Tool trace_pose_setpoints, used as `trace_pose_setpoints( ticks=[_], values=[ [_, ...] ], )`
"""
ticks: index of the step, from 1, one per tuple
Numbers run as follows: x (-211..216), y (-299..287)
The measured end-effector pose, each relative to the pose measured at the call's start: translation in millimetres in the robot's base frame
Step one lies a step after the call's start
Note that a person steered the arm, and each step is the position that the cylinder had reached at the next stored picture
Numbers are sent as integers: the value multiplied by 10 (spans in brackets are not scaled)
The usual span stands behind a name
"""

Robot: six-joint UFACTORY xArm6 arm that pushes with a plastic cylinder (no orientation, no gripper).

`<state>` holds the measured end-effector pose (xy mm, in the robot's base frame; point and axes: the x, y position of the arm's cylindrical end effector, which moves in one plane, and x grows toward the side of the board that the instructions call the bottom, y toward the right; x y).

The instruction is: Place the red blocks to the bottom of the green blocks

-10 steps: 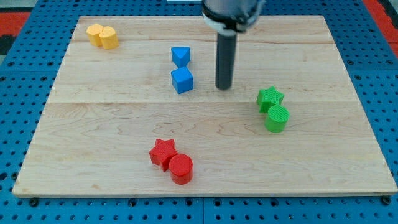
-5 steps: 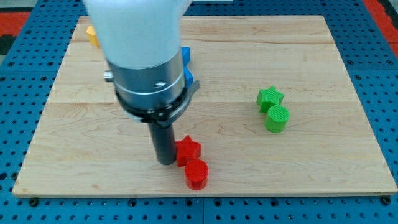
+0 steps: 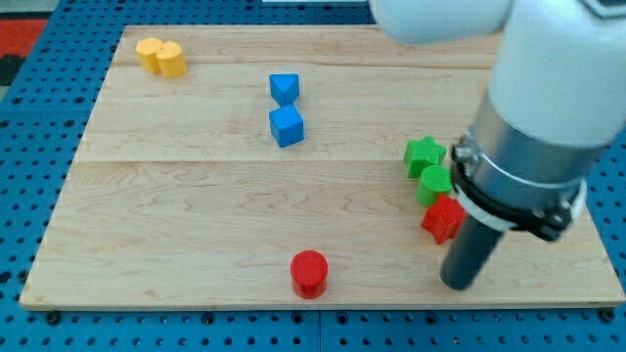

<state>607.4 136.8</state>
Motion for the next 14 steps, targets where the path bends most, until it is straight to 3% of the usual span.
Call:
trace_pose_setpoints(
  ticks=[3, 4, 5, 6, 9, 12, 14],
  values=[
    [110, -869],
    [109, -1614],
    [-37, -2325],
    [-267, -2456],
    [-267, -646],
    [-85, -525],
    [-34, 73]
  ],
)
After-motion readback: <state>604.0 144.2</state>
